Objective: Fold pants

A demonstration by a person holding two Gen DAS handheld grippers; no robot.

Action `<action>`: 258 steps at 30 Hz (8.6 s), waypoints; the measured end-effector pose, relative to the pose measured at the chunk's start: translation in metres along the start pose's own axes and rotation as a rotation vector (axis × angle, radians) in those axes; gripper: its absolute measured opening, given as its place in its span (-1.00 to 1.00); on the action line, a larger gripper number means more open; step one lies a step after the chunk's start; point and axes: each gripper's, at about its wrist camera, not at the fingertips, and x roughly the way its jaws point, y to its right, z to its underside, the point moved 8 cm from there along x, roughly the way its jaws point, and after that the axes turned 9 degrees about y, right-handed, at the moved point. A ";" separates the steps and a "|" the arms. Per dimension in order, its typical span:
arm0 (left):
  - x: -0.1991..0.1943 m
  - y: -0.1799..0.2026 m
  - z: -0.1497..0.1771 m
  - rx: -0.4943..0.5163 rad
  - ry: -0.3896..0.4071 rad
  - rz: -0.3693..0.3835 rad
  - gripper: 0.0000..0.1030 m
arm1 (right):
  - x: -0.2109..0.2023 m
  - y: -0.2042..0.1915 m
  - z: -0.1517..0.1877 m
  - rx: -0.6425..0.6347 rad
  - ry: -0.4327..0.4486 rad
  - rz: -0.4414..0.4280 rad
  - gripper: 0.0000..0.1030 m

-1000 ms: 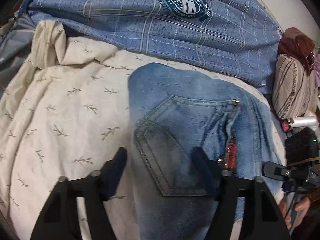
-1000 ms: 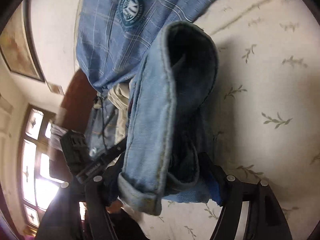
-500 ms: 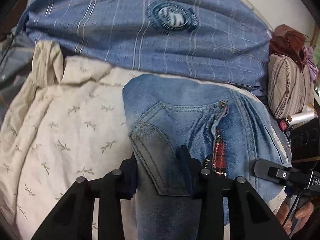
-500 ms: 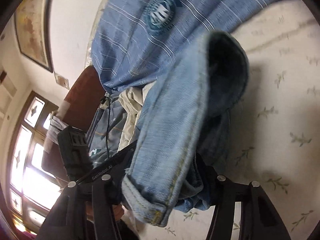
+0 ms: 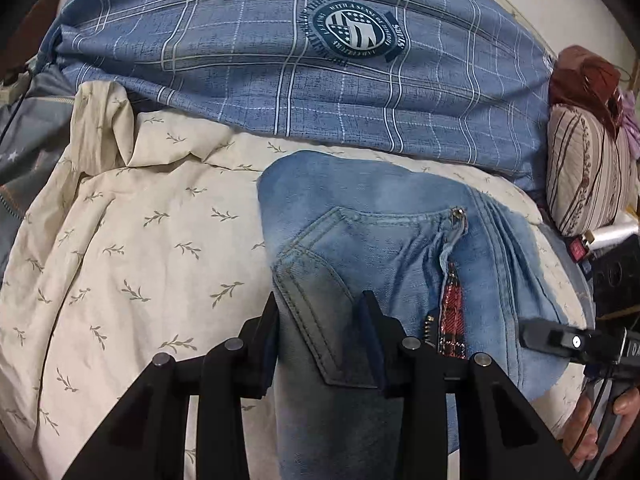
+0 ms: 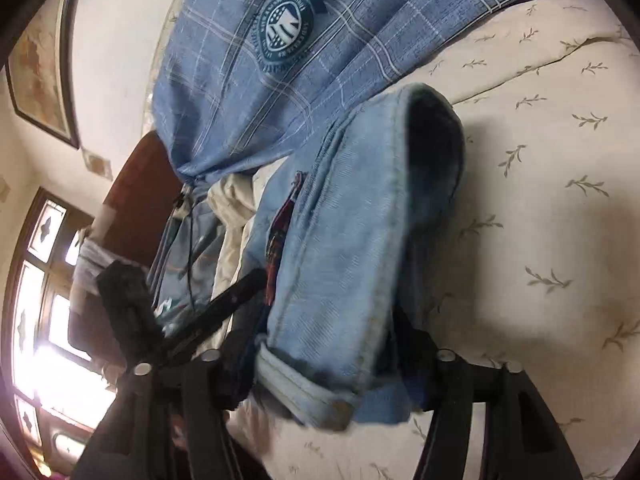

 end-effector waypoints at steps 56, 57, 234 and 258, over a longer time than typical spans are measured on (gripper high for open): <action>-0.007 -0.016 0.002 0.001 0.011 -0.135 0.46 | 0.023 -0.010 0.020 -0.123 -0.061 0.081 0.29; -0.010 -0.019 0.001 -0.001 0.019 -0.148 0.48 | 0.018 -0.010 0.019 -0.131 -0.065 0.080 0.29; -0.172 -0.009 0.031 0.109 0.285 -0.429 0.97 | -0.099 -0.125 0.085 -0.605 0.510 0.259 0.55; -0.112 -0.041 0.030 0.113 0.202 -0.413 0.97 | -0.053 -0.119 0.053 -0.624 0.454 0.290 0.55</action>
